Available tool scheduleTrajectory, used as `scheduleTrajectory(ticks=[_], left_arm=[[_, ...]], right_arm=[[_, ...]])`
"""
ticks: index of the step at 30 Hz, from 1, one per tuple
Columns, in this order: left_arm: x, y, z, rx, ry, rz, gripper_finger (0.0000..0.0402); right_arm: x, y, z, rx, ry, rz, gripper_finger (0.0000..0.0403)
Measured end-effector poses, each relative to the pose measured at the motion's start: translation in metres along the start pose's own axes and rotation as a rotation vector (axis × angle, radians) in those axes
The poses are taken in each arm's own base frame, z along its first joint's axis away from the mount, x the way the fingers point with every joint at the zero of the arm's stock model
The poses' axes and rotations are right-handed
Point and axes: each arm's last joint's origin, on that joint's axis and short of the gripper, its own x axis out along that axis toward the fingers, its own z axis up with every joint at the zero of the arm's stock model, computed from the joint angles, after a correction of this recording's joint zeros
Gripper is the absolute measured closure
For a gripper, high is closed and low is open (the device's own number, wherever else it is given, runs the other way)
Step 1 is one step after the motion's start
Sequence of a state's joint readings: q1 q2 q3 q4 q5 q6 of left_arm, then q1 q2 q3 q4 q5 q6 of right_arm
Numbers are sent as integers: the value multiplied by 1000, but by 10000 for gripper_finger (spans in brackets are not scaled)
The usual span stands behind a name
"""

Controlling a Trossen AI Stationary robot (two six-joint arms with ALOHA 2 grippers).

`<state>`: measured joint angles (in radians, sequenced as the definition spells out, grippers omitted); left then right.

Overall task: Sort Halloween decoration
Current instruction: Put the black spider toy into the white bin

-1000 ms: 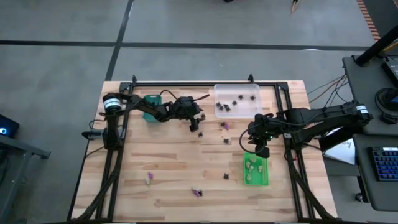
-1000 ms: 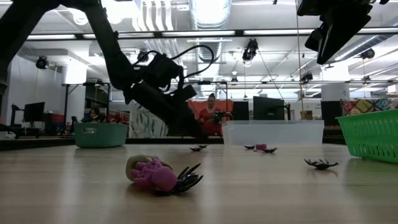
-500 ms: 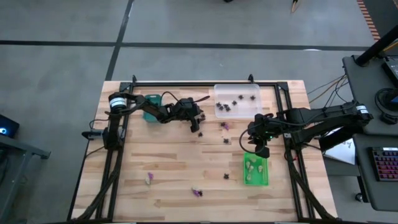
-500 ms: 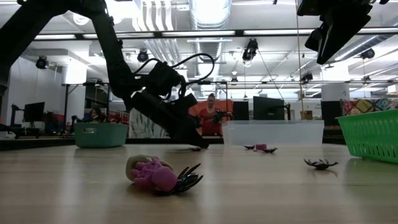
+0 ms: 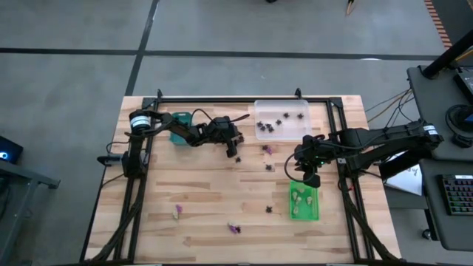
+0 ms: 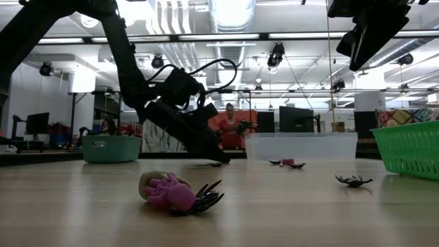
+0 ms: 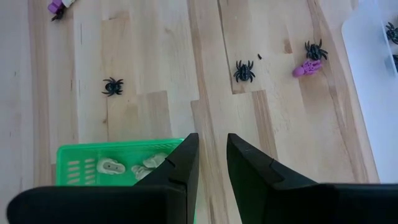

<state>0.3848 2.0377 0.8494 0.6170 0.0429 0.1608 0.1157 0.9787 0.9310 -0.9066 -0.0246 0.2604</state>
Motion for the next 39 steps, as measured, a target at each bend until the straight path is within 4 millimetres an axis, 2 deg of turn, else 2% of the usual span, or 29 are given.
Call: scheduleTrajectory(ticks=[7, 22, 39], left_arm=[[0, 0, 0, -5, 3, 2, 280], [-4, 1, 4, -16, -3, -5, 282], [-24, 4, 33, -8, -98, -3, 282]], right_arm=[[0, 0, 0, 0, 0, 0, 330], [0, 0, 0, 1, 0, 0, 330], [0, 0, 0, 1, 0, 0, 330]])
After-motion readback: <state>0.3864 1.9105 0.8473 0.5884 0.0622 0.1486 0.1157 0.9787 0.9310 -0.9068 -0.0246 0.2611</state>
